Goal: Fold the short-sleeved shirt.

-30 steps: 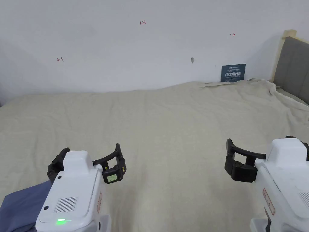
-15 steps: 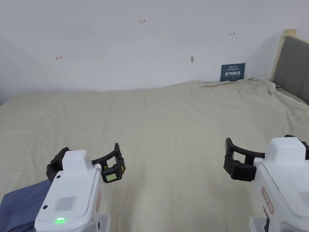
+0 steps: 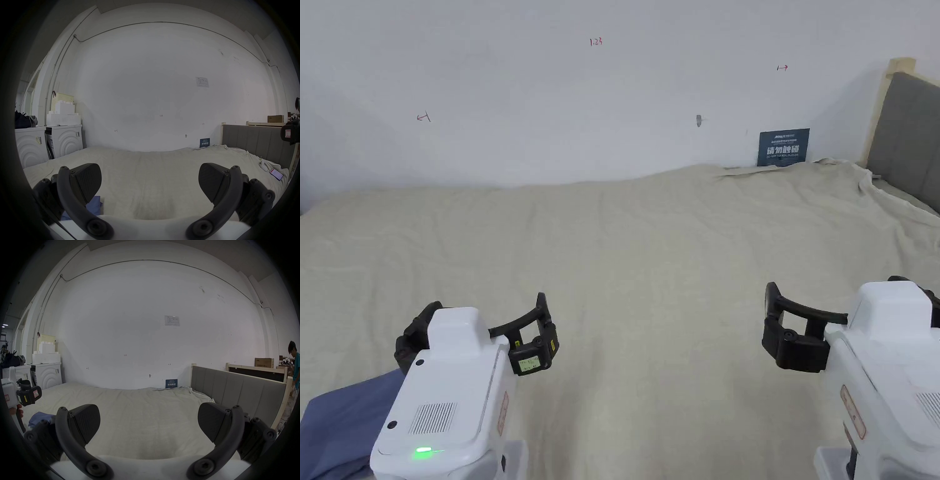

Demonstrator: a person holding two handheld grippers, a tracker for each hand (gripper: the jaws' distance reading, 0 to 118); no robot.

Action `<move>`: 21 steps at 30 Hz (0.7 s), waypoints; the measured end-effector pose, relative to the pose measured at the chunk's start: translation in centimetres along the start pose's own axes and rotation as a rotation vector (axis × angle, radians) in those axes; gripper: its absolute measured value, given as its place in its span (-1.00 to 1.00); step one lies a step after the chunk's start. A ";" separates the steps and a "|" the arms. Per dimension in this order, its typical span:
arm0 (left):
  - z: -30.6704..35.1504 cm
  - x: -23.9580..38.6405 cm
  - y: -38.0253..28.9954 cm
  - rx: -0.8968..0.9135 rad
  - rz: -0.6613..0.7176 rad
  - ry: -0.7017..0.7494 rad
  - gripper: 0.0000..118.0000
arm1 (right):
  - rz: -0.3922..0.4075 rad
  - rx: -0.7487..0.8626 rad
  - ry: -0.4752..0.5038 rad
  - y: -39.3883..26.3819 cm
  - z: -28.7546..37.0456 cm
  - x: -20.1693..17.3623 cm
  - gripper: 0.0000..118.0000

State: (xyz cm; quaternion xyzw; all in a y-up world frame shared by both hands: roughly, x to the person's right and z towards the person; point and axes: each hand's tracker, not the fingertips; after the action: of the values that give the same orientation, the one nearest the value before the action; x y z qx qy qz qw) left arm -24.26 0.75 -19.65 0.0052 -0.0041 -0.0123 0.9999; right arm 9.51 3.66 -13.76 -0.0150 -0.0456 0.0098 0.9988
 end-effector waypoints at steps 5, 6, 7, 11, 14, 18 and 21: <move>-0.1 0.0 0.0 0.001 -0.001 0.001 1.00 | 0.004 0.000 0.000 0.0 0.0 0.0 0.99; -0.1 0.0 0.0 0.001 0.000 0.000 1.00 | 0.003 0.000 0.001 -0.1 -0.1 0.0 0.99; -0.1 -0.1 0.0 0.002 0.000 0.000 1.00 | 0.002 0.000 0.002 -0.1 -0.1 0.1 0.99; -0.1 -0.1 -0.1 0.000 -0.003 -0.001 1.00 | 0.004 0.001 0.002 -0.1 -0.1 0.1 0.99; -0.1 -0.1 -0.1 -0.001 -0.002 -0.001 1.00 | 0.005 0.001 0.002 0.0 -0.1 0.0 0.99; 0.0 -0.1 -0.1 0.000 -0.002 -0.003 1.00 | 0.006 0.000 0.005 -0.1 -0.1 0.0 0.99; 0.0 -0.1 -0.1 0.000 -0.003 -0.001 1.00 | 0.006 0.001 0.004 -0.2 -0.1 0.1 0.99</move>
State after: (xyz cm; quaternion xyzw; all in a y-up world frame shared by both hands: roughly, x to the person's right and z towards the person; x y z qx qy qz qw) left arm -24.36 0.64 -19.61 0.0052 -0.0048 -0.0136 0.9999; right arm 9.65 3.44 -13.88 -0.0147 -0.0435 0.0126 0.9989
